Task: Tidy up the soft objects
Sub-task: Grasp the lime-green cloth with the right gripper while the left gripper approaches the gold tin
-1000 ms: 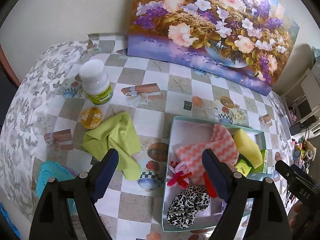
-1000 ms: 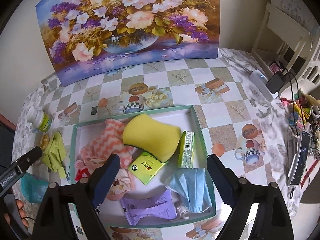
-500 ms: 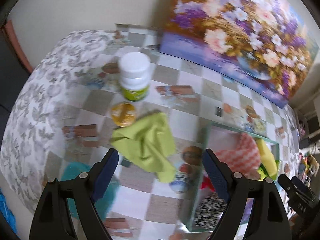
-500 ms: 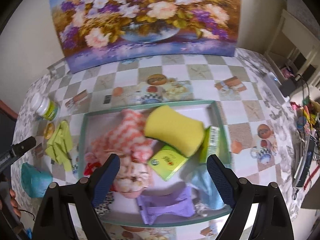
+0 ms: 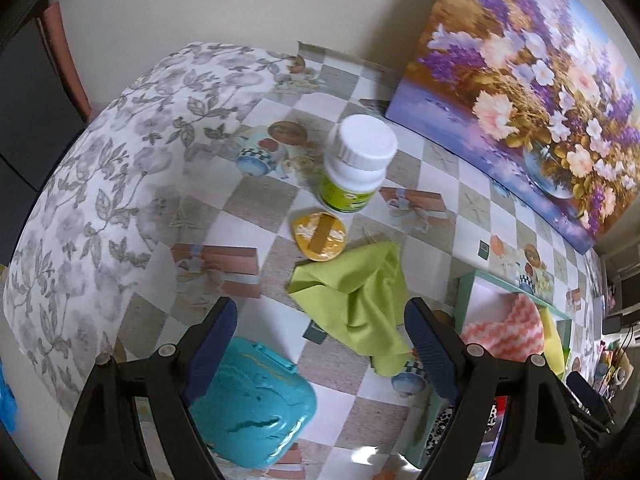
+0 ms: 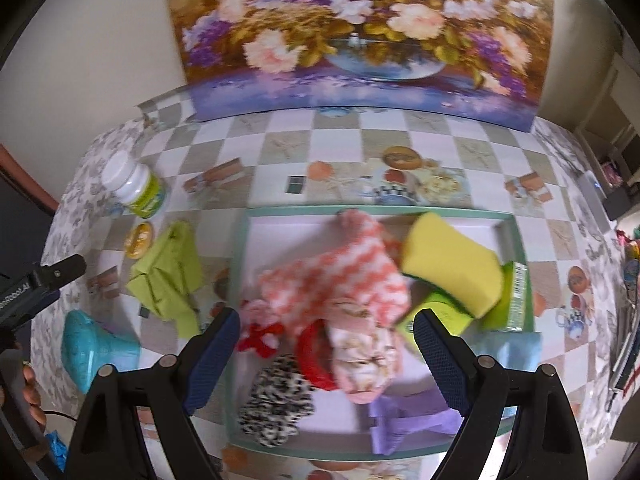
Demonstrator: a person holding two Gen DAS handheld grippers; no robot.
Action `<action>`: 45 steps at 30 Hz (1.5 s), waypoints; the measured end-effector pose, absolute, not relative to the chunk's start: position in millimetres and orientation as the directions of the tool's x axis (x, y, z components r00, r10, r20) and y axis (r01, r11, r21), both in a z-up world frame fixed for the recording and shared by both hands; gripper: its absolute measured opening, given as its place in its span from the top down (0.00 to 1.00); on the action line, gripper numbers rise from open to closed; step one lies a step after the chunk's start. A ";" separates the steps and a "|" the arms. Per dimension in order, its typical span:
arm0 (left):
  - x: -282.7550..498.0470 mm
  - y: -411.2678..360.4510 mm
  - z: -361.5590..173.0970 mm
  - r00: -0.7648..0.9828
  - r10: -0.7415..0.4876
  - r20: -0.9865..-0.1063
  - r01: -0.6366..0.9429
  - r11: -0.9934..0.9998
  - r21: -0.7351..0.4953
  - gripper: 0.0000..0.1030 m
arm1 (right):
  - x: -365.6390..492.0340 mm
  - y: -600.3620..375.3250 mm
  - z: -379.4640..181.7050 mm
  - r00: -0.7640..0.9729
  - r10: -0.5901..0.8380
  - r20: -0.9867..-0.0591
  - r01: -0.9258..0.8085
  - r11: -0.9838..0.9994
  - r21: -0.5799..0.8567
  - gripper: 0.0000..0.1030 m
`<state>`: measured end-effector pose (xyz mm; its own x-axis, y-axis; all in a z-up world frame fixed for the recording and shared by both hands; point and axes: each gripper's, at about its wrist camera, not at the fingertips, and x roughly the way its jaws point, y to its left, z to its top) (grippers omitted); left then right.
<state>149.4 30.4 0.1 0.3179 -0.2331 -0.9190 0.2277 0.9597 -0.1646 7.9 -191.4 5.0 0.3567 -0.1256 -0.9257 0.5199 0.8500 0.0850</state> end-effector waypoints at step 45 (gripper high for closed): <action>226.4 51.2 -56.6 0.215 -0.224 -0.950 0.158 0.968 -0.193 0.16 | 138.7 -78.0 -89.4 0.276 0.056 -0.959 0.263 0.956 0.132 0.12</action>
<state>226.4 51.2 -56.6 0.2151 -0.2244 -0.9504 0.1581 0.9684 -0.1929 138.7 -78.0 -89.4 0.2763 0.0564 -0.9594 0.2627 0.9558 0.1319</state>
